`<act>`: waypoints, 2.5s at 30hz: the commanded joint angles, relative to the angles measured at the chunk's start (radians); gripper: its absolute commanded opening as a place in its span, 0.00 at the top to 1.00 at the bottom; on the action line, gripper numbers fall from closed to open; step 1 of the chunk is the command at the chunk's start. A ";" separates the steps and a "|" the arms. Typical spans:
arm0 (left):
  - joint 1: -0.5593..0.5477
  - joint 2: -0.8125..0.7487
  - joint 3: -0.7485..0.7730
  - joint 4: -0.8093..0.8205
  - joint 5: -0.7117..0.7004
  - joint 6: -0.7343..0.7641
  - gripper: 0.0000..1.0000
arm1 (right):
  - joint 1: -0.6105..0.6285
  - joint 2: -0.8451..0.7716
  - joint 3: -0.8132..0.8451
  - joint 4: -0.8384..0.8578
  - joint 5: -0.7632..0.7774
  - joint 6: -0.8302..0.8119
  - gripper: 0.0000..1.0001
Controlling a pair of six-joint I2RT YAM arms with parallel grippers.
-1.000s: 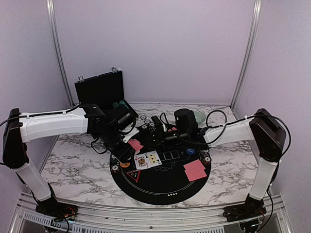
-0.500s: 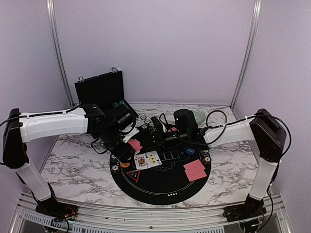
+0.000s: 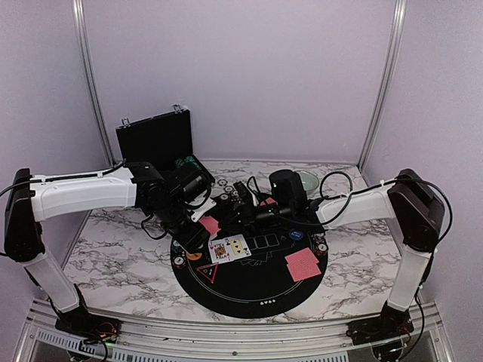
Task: Distribute texas hold em gaming equipment
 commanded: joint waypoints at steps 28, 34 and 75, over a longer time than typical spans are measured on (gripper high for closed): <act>-0.002 -0.027 -0.002 0.005 0.002 0.007 0.50 | -0.013 -0.067 0.008 0.010 0.020 0.011 0.99; -0.002 -0.031 -0.005 0.005 0.001 0.008 0.50 | -0.024 -0.071 -0.014 0.053 0.005 0.045 1.00; -0.001 -0.037 -0.003 0.011 -0.007 0.012 0.50 | -0.023 -0.055 -0.029 0.141 -0.043 0.105 1.00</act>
